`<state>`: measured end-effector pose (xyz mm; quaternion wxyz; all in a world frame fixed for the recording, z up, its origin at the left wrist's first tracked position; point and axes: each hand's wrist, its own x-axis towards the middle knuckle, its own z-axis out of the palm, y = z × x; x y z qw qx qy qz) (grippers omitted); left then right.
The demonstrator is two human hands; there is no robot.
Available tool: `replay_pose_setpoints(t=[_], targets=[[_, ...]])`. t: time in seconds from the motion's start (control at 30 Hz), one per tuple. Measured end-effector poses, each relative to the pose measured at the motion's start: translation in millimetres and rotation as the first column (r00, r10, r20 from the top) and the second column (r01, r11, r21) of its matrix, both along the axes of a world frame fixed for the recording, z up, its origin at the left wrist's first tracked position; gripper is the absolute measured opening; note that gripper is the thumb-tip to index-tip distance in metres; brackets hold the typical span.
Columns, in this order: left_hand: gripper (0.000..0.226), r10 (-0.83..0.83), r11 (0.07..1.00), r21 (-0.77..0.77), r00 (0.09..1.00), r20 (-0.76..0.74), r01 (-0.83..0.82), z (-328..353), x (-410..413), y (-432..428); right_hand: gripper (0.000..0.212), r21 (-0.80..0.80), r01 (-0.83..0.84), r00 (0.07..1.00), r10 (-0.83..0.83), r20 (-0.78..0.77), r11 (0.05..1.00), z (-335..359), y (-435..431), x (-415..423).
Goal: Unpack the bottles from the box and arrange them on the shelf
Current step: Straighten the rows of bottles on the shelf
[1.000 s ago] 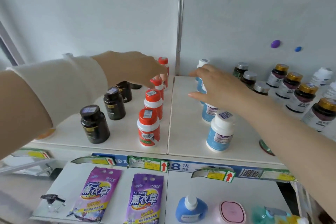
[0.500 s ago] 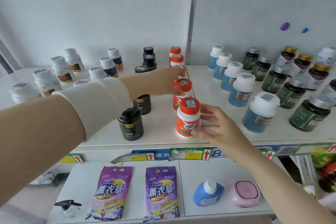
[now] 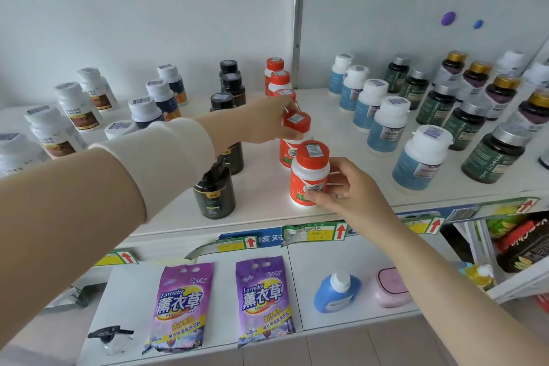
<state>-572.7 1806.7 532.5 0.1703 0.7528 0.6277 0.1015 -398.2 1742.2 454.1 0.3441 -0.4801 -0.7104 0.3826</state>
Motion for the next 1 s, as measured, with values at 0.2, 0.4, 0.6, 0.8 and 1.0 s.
replay_pose_setpoints(t=[0.2,0.4,0.6,0.8,1.0], targets=[[0.053,-0.001,1.0,-0.013,1.0,0.017,0.002,-0.1,2.2,-3.1,0.055,-0.016,-0.017,1.0,0.017,0.016,1.0,-0.1,0.1,0.0],[0.06,0.006,1.0,0.006,1.0,-0.004,-0.006,12.3,2.7,-15.4,0.068,-0.029,-0.069,0.992,0.072,0.106,0.997,31.1,1.6,9.9],[0.045,0.01,0.996,0.092,0.979,-0.205,0.01,45.3,-20.6,-37.5,0.068,0.105,-0.171,0.958,0.14,0.25,0.98,87.7,16.3,13.8],[0.04,0.059,0.992,0.128,0.802,-0.594,0.022,63.0,-65.8,-50.8,0.067,0.255,-0.365,0.78,0.145,0.609,0.895,117.9,25.4,-19.5],[0.045,0.006,0.979,0.136,0.651,-0.759,0.15,55.9,-88.5,-47.7,0.065,0.293,-0.446,0.524,-0.019,0.851,0.845,125.7,22.0,-54.3]])
